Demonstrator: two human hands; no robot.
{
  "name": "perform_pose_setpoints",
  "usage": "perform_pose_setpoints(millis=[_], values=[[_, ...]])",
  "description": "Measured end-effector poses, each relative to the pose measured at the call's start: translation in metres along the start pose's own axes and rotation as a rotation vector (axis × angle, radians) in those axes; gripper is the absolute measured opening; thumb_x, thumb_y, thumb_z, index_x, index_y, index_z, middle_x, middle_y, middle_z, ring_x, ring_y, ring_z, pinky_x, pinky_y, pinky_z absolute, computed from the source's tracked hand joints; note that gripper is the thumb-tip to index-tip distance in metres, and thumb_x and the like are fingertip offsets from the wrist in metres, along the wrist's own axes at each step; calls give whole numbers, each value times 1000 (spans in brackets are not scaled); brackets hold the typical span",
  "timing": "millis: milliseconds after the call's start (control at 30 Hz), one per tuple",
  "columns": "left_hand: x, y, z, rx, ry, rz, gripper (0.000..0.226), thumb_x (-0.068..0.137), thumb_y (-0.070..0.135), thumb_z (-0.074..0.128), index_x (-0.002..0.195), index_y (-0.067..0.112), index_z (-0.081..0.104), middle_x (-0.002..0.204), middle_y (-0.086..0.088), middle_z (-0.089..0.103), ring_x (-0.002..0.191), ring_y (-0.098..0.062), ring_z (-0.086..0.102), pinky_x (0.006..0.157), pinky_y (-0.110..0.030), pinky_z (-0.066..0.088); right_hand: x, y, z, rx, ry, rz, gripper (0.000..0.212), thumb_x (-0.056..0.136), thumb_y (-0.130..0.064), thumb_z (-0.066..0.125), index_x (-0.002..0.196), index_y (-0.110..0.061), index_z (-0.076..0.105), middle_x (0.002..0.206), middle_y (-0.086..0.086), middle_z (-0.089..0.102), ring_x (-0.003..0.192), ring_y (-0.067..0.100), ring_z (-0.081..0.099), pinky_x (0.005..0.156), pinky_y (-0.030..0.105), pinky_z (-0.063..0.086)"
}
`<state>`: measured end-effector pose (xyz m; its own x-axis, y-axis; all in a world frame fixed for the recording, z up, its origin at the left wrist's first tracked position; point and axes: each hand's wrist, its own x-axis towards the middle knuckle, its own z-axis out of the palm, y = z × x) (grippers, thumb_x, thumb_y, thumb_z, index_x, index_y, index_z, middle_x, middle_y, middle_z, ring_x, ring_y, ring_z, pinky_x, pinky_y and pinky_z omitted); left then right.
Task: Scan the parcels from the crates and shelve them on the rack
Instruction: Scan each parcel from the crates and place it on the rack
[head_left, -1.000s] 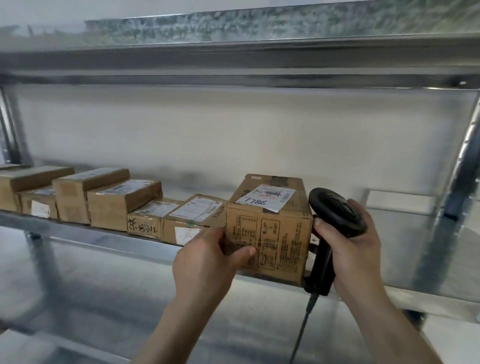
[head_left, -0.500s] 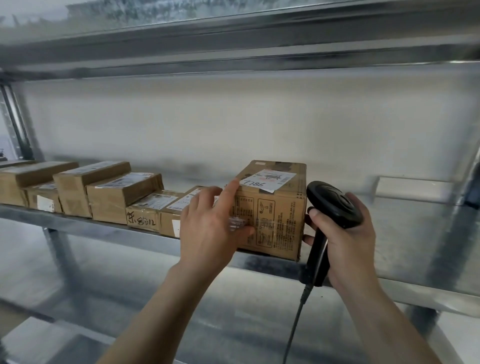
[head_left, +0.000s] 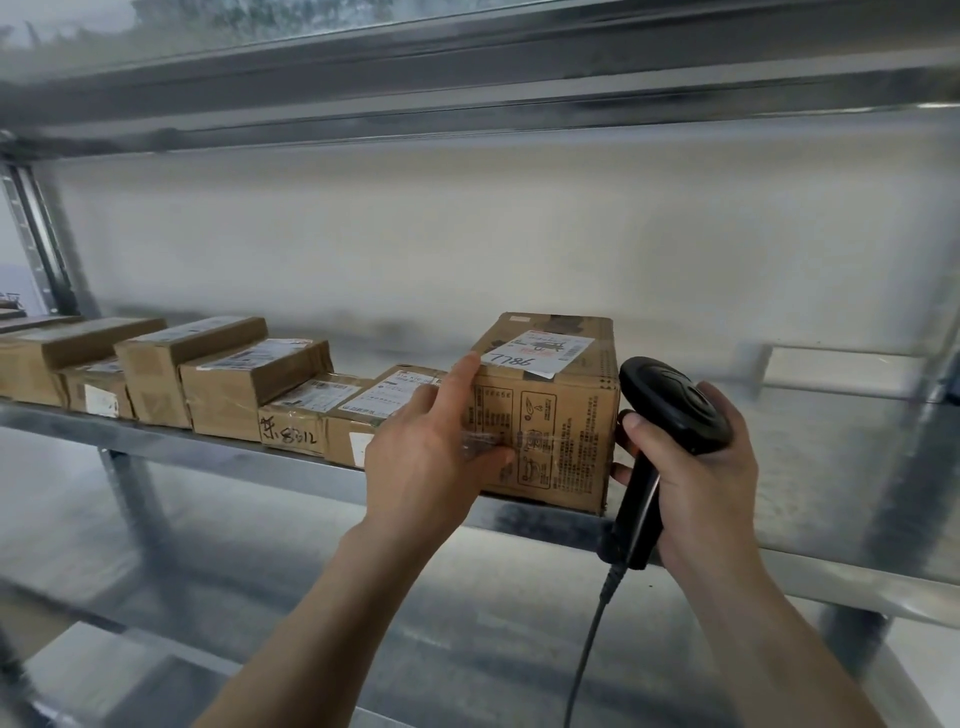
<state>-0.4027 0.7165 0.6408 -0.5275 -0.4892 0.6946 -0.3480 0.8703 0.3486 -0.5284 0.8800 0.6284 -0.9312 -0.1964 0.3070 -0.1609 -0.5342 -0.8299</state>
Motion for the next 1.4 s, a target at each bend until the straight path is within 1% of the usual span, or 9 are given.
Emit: perform_pose_setpoints(millis=[167,367,533,667,867,967,1133,1300,1400], values=[[-4,-3,-2,-2,17,36,99,72,51,86,152,35,31,119,-1,65,93,-28,66,68,-35,52,-11,-7,-6,-22,14,-29,66,85,-1,79,132,-36,50,126,1,66,109,31,71,77,46,64],[-27,-13,-9,7,92,71,96,68,44,89,149,24,41,124,-4,64,106,-28,62,73,-34,47,-44,-15,-16,-89,14,-128,75,82,-2,81,142,-32,47,123,4,68,95,35,73,73,48,65],[-49,-40,-21,51,3,30,101,68,54,87,151,29,35,140,-4,53,125,-27,50,94,-44,50,-81,-8,-7,-170,-54,-166,77,79,2,81,129,-47,50,127,5,67,95,26,75,66,37,65],[-64,-71,-41,99,-34,7,97,67,61,84,148,29,42,148,-8,46,134,-31,44,100,-53,50,-114,6,14,-258,-140,-174,81,75,4,84,130,-45,51,118,-14,67,98,23,73,64,38,65],[-99,-137,-96,194,-111,-73,96,71,74,72,152,34,37,163,-7,28,151,-35,23,115,-58,34,-173,32,71,-330,-263,-148,85,66,-33,93,138,-48,50,131,-19,61,124,25,62,99,64,51],[-125,-187,-135,231,-159,-145,97,75,75,67,155,35,31,167,-6,16,154,-34,11,119,-57,25,-209,52,106,-321,-336,-86,86,66,-31,95,138,-49,50,129,-20,62,120,30,64,101,65,50],[-180,-280,-207,323,-182,-242,98,75,76,66,156,32,32,166,-10,17,153,-38,11,118,-56,26,-269,90,176,-311,-435,2,88,66,-25,95,136,-53,49,127,-13,64,112,41,65,100,64,51],[-223,-359,-273,425,-165,-382,98,71,82,59,153,33,35,164,-10,21,151,-37,16,116,-54,31,-326,120,252,-261,-571,67,86,59,-32,91,130,-58,49,122,-3,67,107,43,67,84,51,60],[-244,-397,-307,443,-149,-480,95,73,78,62,152,34,34,164,-9,19,152,-36,13,118,-54,26,-354,141,290,-210,-655,100,81,63,-20,91,121,-62,53,121,2,70,101,33,70,67,33,58]])
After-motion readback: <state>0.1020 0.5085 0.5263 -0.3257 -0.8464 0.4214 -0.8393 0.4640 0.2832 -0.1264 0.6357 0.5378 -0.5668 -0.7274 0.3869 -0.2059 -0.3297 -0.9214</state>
